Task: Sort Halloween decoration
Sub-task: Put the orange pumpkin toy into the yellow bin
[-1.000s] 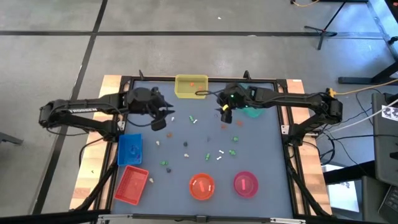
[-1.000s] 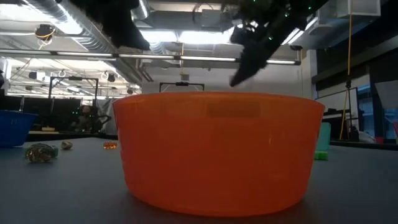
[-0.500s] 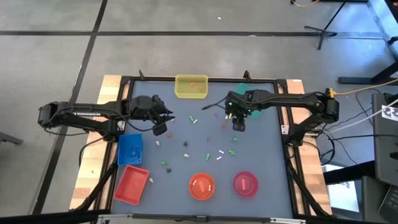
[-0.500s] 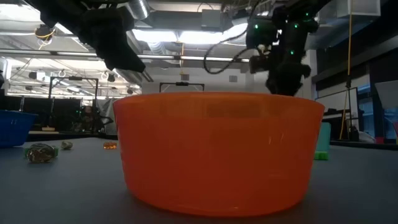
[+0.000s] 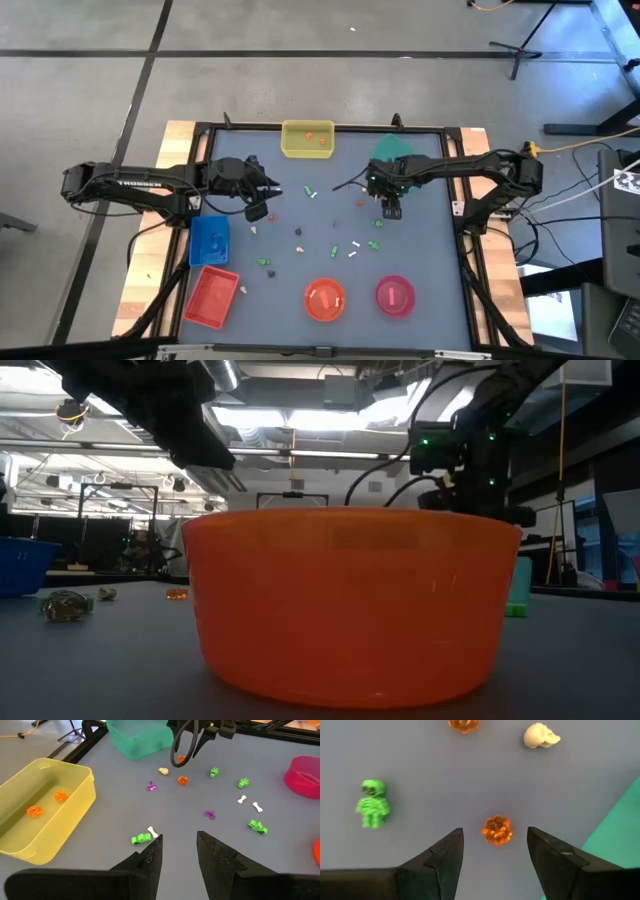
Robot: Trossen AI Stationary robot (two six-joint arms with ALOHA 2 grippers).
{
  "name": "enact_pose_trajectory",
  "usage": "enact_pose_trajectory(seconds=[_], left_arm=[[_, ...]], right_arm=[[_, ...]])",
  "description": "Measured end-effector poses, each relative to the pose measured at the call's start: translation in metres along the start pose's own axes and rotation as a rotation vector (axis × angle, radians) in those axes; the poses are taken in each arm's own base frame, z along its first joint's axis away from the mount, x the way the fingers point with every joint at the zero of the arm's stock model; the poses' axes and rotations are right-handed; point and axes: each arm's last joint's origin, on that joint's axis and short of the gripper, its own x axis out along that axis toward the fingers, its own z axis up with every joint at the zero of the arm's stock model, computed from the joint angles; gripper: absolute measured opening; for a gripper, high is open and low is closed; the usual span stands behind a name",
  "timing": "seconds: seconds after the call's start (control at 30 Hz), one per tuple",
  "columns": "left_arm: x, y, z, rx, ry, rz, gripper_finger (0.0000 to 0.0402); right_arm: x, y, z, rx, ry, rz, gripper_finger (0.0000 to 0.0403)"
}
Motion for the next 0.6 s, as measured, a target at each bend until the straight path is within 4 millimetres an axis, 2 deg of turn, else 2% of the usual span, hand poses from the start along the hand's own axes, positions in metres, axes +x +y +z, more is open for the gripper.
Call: enact_pose_trajectory(seconds=[0.3,0.6], left_arm=[[0.0,0.0,0.0,0.0,-0.001,0.0,0.0105],[0.0,0.0,0.002,-0.002,-0.023,-0.002,0.0105]], right_arm=[[0.018,0.002,-0.006,-0.04,-0.012,-0.012,0.0218],[0.024,0.002,-0.009,-0.039,-0.012,-0.011,0.0218]])
